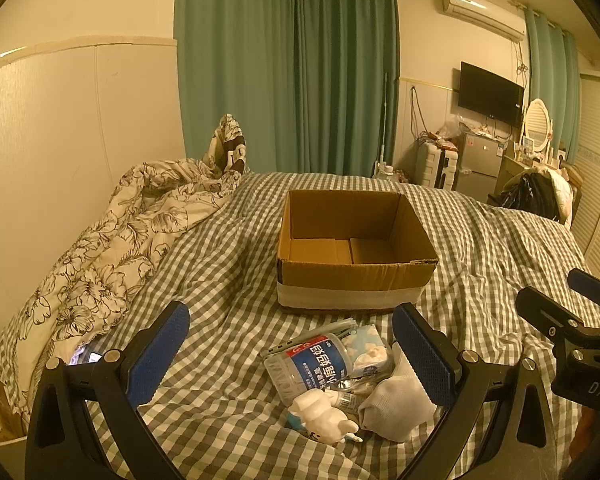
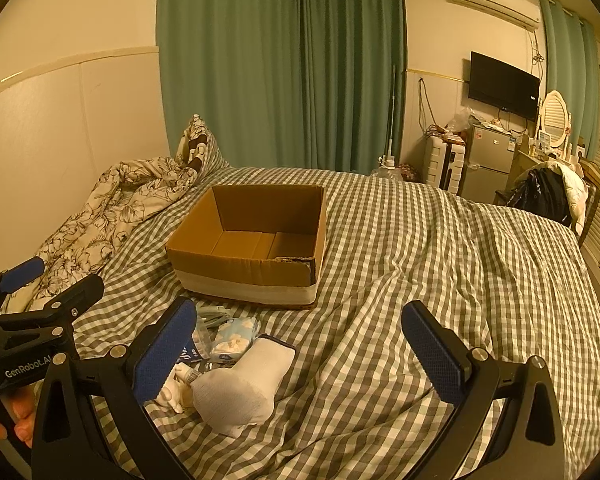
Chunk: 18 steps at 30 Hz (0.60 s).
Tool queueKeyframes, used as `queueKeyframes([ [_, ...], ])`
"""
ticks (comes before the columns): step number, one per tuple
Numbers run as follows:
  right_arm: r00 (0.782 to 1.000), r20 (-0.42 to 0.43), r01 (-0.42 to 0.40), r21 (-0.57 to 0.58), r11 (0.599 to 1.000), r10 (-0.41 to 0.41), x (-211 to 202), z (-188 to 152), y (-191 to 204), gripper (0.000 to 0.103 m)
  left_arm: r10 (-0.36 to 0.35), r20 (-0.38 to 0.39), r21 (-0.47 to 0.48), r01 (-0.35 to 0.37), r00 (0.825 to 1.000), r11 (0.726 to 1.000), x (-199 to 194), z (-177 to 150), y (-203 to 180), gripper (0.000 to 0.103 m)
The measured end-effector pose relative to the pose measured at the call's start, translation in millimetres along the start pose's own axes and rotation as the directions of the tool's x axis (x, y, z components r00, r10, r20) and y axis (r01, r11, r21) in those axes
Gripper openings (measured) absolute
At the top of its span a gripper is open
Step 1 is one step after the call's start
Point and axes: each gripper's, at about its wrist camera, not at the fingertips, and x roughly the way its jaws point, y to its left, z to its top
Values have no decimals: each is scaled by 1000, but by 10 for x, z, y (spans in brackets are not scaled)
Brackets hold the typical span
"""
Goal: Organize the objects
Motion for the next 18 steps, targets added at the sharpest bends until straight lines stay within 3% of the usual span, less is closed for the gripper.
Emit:
queueKeyframes([
  [18, 1000, -8, 3, -3, 1000, -3, 8, 1, 12, 103, -2, -25, 7, 2, 1000, 1000, 48, -81, 4, 103],
])
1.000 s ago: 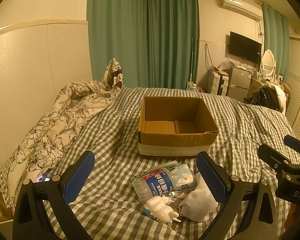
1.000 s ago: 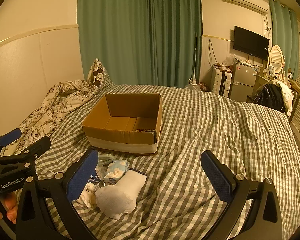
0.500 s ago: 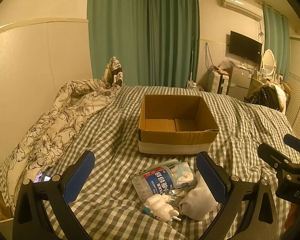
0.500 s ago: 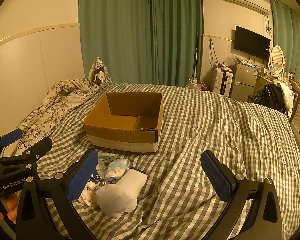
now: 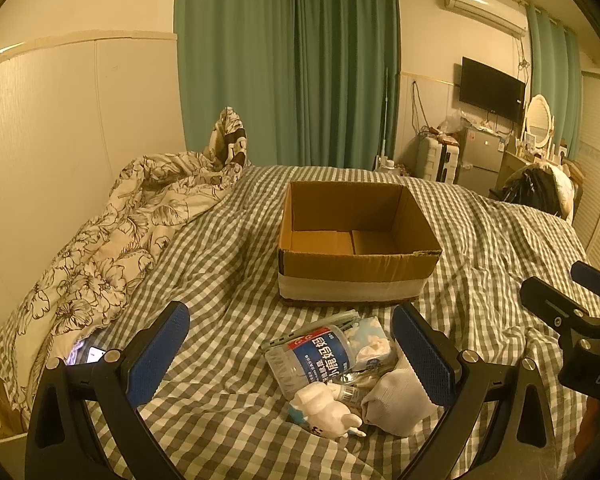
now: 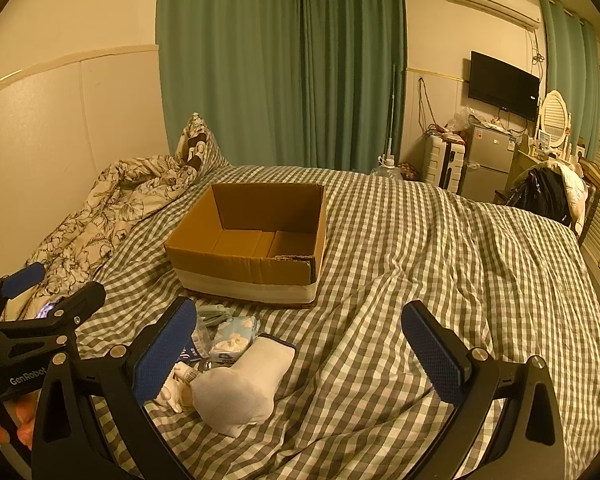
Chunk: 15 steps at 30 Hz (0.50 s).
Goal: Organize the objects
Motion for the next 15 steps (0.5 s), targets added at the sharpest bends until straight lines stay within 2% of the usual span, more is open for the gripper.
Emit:
queueKeyframes([
  [8, 999, -50, -4, -8, 1000, 3, 106, -47, 27, 103, 1, -57, -3, -2, 998, 1000, 161, -106, 22, 103],
  [12, 993, -121, -9, -15, 1000, 7, 291, -150, 65, 103, 38, -136, 9, -37, 990, 999, 354, -215, 60, 103],
  [15, 980, -194, -39, -3, 999, 37, 495, -279, 100, 103, 53, -218, 11, -52, 974, 999, 554, -330, 95, 103],
])
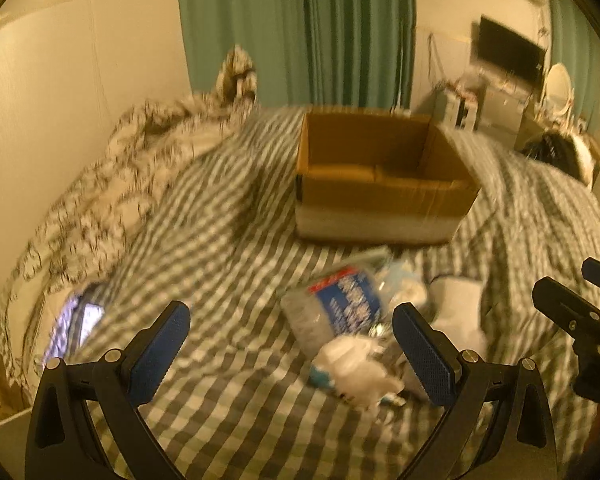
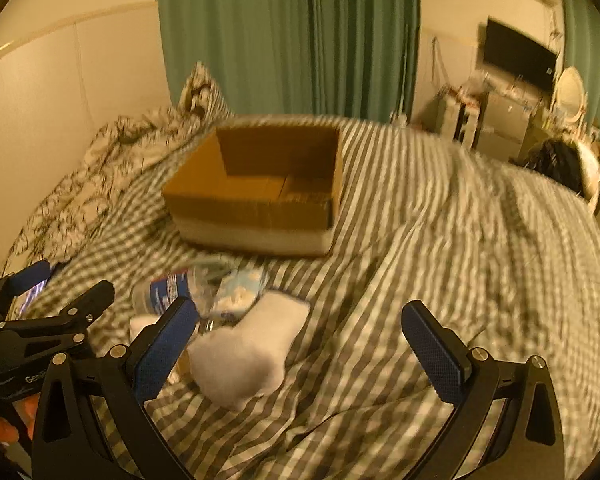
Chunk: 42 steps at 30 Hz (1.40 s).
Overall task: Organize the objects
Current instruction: 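Grasp the white figurine with the left tool while the right tool grasps a white sock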
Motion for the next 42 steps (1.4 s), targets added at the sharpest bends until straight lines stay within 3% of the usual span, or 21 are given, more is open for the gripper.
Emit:
queueKeyframes([
  [4, 996, -88, -20, -13, 1000, 19, 291, -128, 51, 103, -12, -86, 18, 14, 996, 1000, 233, -147, -49, 103],
  [7, 987, -151, -58, 11, 998, 59, 478, -192, 43, 102, -10, -142, 76, 21, 990, 997, 383, -263, -181, 96],
  [10, 983, -171, -65, 42, 997, 72, 566, -214, -14, 102, -57, -190, 112, 80, 980, 990, 492, -306, -314, 86],
  [14, 978, -191, -77, 62, 995, 87, 608, -208, -44, 102, -130, -242, 158, 172, 961, 972, 564, -357, -475, 57],
  [19, 972, -217, -84, 57, 995, 94, 656, -203, -4, 98, -159, -243, 157, 201, 957, 967, 470, -352, -422, 56],
  [21, 969, -226, -90, 51, 995, 99, 682, -210, 24, 96, -170, -231, 141, 206, 958, 968, 409, -304, -317, 44],
  [26, 951, -281, -126, 33, 992, 130, 818, -260, 142, 89, -160, -222, 115, 189, 962, 975, 355, -211, -83, 44],
  [31, 917, -350, -202, 8, 979, 192, 976, -382, 339, 68, -167, -214, 95, 191, 962, 977, 300, -218, 16, 44],
  [36, 944, -297, -179, -85, 980, 146, 790, -402, 490, 55, -178, -179, 97, 197, 968, 976, 99, -166, 21, 44],
  [42, 988, -113, -121, -131, 984, 106, 262, -182, 431, 50, -187, -107, 77, 195, 977, 978, -134, 79, 86, 44],
])
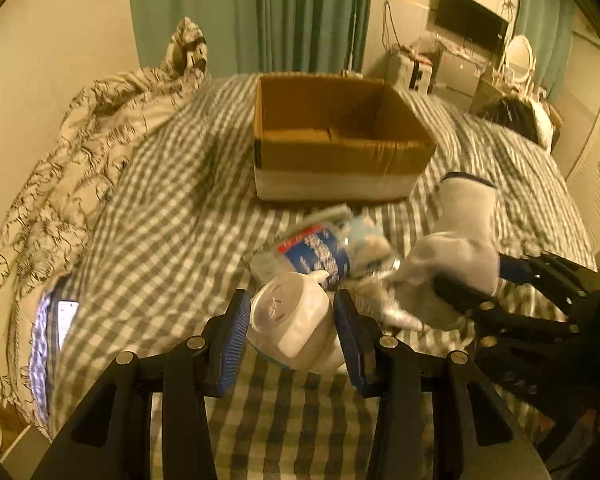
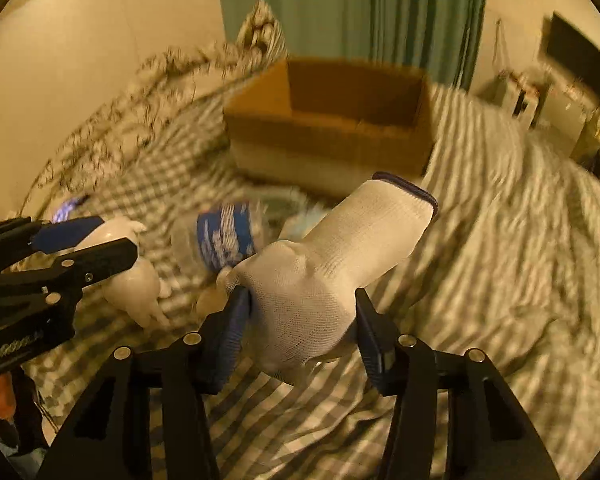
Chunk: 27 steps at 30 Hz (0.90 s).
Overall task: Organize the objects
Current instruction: 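Grasp the white figurine with the left tool while the right tool grasps a white sock, then carry the figurine and sock into the cardboard box and open both tools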
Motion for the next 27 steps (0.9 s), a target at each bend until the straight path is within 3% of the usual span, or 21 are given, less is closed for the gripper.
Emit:
queueKeyframes([
  [6, 996, 87, -32, 62, 998, 27, -324, 292, -237, 49, -3, 63, 4, 3, 998, 1000, -127, 383, -20, 44],
  [15, 984, 177, -8, 30, 1000, 2, -480, 1067, -559, 49, -10, 161, -19, 13, 987, 1000, 14, 1336, -49, 44],
  [21, 982, 187, 6, 19, 1000, -10, -172, 1608, -729, 48, -26, 174, -29, 32, 984, 999, 453, 1860, -66, 44],
  [27, 990, 137, 4, 38, 999, -9, 378, 1836, -877, 46, -12, 160, 15, 10, 987, 1000, 1012, 2056, -125, 44],
])
